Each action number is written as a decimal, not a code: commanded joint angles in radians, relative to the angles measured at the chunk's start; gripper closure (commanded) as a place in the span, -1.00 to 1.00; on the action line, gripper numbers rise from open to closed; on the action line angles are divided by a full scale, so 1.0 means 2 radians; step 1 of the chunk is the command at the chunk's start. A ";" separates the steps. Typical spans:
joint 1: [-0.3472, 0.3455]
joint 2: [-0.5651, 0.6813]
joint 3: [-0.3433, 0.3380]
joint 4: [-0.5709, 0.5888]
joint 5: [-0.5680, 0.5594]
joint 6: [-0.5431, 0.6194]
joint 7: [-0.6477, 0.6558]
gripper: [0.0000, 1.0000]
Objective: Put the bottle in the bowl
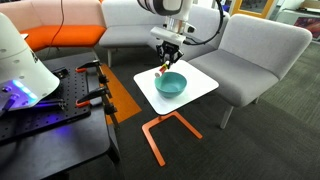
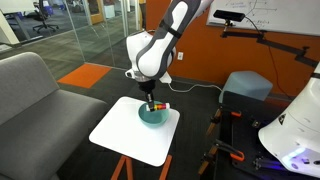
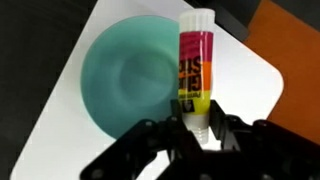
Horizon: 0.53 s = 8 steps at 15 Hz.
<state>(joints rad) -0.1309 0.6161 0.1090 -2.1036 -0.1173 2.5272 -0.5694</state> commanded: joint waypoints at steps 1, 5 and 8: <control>-0.005 0.019 -0.002 0.020 -0.024 -0.014 -0.027 0.83; 0.002 0.041 -0.009 0.030 -0.050 0.001 -0.022 0.10; 0.002 0.047 -0.008 0.036 -0.064 0.007 -0.018 -0.44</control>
<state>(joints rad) -0.1376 0.7030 0.1031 -2.0476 -0.2132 2.5313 -0.6082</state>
